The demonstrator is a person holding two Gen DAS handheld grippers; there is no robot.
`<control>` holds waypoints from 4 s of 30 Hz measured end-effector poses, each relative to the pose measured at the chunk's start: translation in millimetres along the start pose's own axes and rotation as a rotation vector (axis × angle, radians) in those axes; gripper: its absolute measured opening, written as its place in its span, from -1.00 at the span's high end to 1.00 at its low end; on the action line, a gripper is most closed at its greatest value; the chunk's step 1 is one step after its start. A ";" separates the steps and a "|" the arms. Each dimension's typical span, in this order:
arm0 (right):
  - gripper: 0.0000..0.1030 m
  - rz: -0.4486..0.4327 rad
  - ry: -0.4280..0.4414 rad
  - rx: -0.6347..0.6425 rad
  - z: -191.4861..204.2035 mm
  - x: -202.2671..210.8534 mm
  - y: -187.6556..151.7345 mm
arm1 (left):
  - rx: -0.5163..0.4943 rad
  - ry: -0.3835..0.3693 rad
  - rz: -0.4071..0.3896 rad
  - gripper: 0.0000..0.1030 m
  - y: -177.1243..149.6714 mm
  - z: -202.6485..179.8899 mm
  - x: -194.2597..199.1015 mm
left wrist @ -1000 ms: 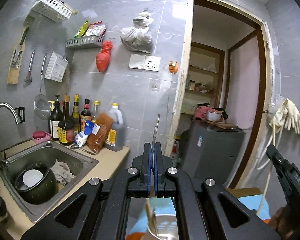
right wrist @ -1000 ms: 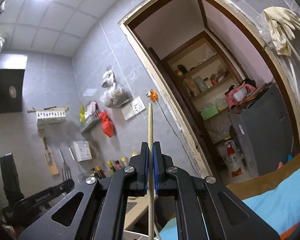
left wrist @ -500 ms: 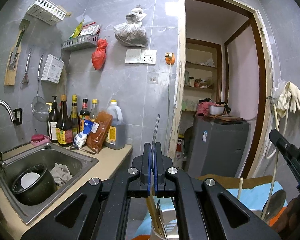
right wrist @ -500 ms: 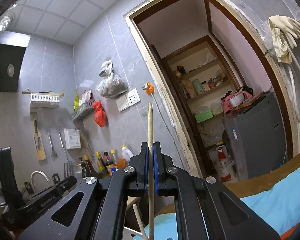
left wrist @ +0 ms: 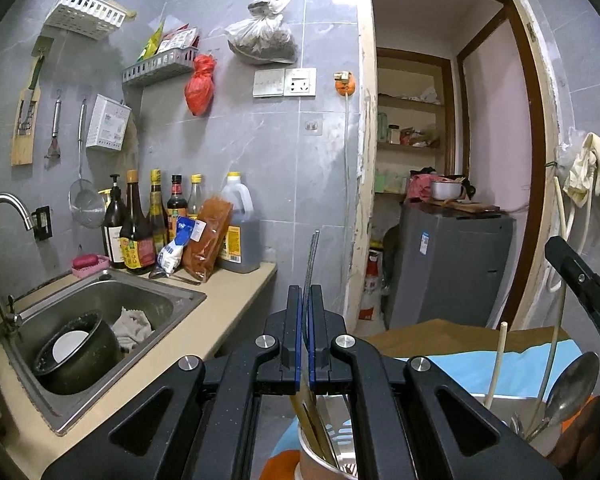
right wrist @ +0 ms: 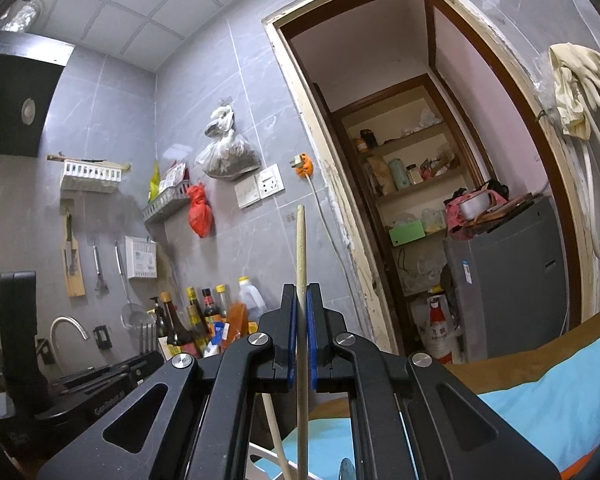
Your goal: Organize utensils
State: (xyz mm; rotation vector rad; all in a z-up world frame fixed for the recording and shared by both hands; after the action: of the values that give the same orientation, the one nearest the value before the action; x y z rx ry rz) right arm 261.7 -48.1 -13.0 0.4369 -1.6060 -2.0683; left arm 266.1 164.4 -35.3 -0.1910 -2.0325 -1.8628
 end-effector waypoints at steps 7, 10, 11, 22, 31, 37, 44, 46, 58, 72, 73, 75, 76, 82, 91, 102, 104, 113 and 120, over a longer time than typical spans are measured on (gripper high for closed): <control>0.94 0.028 0.004 0.003 2.0 0.2 -2.9 | 0.038 -0.008 -0.024 0.99 2.0 3.9 5.1; 0.94 0.036 0.005 0.002 0.4 2.3 -3.5 | 0.063 -0.032 -0.026 0.99 3.4 7.1 9.4; 0.94 0.038 0.005 0.003 0.1 2.7 -3.4 | 0.073 -0.038 -0.023 0.99 3.1 8.6 10.5; 0.94 0.087 -0.017 0.024 -1.5 3.7 -11.7 | 0.070 -0.030 -0.032 0.98 0.2 8.7 19.5; 0.86 0.126 -0.032 0.033 -3.5 5.4 -14.8 | -0.055 0.008 -0.036 0.98 -4.2 -10.4 19.6; 0.73 0.150 -0.022 0.037 -1.1 9.3 -10.3 | 0.016 -0.066 0.004 0.96 -2.1 -5.7 20.4; 0.58 0.155 -0.020 0.040 -0.5 18.5 -1.7 | 0.059 -0.172 0.082 0.79 5.1 -6.8 25.7; 0.58 0.154 -0.021 0.045 -0.2 22.5 1.8 | 0.067 -0.194 0.098 0.69 4.7 -7.5 27.5; 0.24 0.192 -0.103 0.061 -11.2 61.2 21.5 | 0.093 -0.259 0.130 0.34 10.5 -22.4 54.9; -0.58 0.265 -0.251 0.057 -22.2 149.0 47.4 | 0.051 -0.267 0.151 -0.62 -1.2 -59.3 121.8; -0.64 0.268 -0.257 0.059 -21.4 154.5 48.7 | 0.049 -0.260 0.146 -0.67 -2.7 -60.8 128.9; -0.74 0.277 -0.272 0.057 -20.6 170.6 49.9 | 0.048 -0.245 0.127 -0.78 -7.2 -63.7 146.2; -0.84 0.280 -0.281 0.056 -20.4 177.1 49.9 | 0.044 -0.239 0.119 -0.80 -9.8 -65.3 153.2; -1.00 0.303 -0.324 0.047 -18.6 226.0 48.6 | 0.024 -0.205 0.124 -0.84 -29.2 -75.7 196.4; -1.00 0.343 -0.360 0.084 -2.5 295.2 44.7 | 0.007 -0.168 0.128 -0.84 -55.8 -82.3 256.7; -1.00 0.326 -0.381 0.079 14.4 336.3 38.5 | -0.008 -0.126 0.138 -0.84 -81.4 -74.1 304.2; -1.00 0.321 -0.384 0.073 15.6 338.9 38.0 | -0.015 -0.123 0.136 -0.84 -84.3 -73.2 309.4; -1.00 0.332 -0.380 0.064 21.6 339.8 30.7 | -0.020 -0.118 0.131 -0.84 -89.6 -70.0 315.7; -1.00 0.339 -0.377 0.065 22.1 337.1 29.3 | -0.013 -0.118 0.130 -0.84 -88.9 -66.8 314.9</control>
State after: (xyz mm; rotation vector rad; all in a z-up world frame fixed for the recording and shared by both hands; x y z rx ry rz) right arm -25.4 -222.0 35.0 -0.2103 -1.8123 -1.9157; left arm -42.4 41.2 -0.7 -0.4354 -2.0316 -1.8239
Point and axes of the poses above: each gripper's, at about its wrist camera, not at the fingertips, and x roughly against the way its jaws point, z to its left, y to its top, the point moved 5 cm from there along -x, roughly the way its jaws point, and after that the axes turned 8 degrees about z, right-handed, at the moved point
